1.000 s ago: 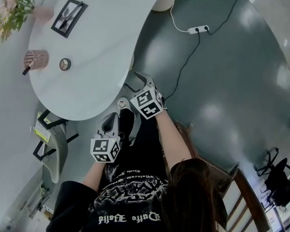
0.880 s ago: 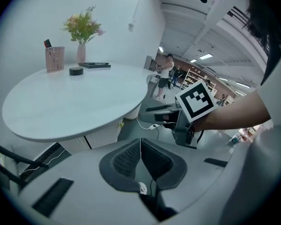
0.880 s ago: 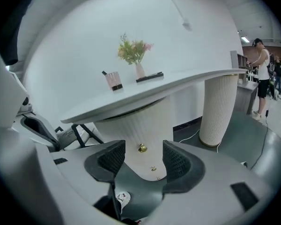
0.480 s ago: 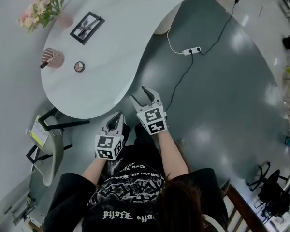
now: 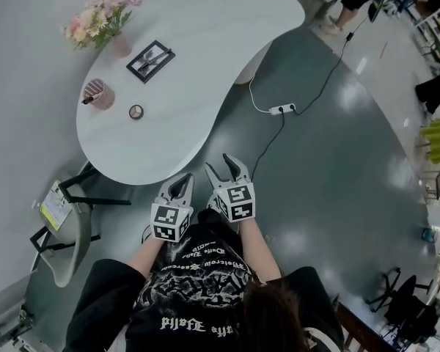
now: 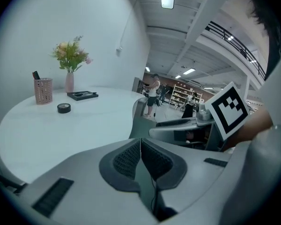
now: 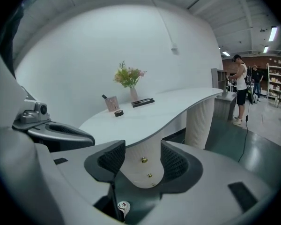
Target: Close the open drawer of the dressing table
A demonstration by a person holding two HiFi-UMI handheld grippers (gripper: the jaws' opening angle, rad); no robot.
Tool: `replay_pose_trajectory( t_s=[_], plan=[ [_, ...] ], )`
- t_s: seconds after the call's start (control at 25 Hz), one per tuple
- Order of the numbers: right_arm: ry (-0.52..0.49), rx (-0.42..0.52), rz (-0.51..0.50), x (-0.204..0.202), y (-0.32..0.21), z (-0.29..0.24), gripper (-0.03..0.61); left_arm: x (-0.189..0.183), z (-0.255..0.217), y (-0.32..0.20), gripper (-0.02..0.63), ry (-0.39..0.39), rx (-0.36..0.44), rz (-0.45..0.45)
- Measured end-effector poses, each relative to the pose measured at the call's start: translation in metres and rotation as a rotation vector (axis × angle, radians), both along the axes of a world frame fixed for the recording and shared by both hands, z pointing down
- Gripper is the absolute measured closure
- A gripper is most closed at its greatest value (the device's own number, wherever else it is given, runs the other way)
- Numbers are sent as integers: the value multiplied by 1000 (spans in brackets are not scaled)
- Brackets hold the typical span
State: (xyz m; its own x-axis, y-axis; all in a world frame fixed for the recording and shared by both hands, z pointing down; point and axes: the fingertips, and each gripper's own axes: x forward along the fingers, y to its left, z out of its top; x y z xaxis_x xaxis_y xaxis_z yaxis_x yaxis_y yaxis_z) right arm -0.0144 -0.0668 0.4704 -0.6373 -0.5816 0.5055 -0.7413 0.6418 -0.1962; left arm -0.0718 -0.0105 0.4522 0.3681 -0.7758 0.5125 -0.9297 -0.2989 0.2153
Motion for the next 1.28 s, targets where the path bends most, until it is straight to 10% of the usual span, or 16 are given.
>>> replay_pose_trajectory(
  t_s=[0.8,1.28],
  plan=[
    [11,131,107,9,9,-54,333,-14,-41,-25,588,18,163,24],
    [50,145,170,12,22,-50,529,-13,-36,-14,588,14,152,72]
  ],
)
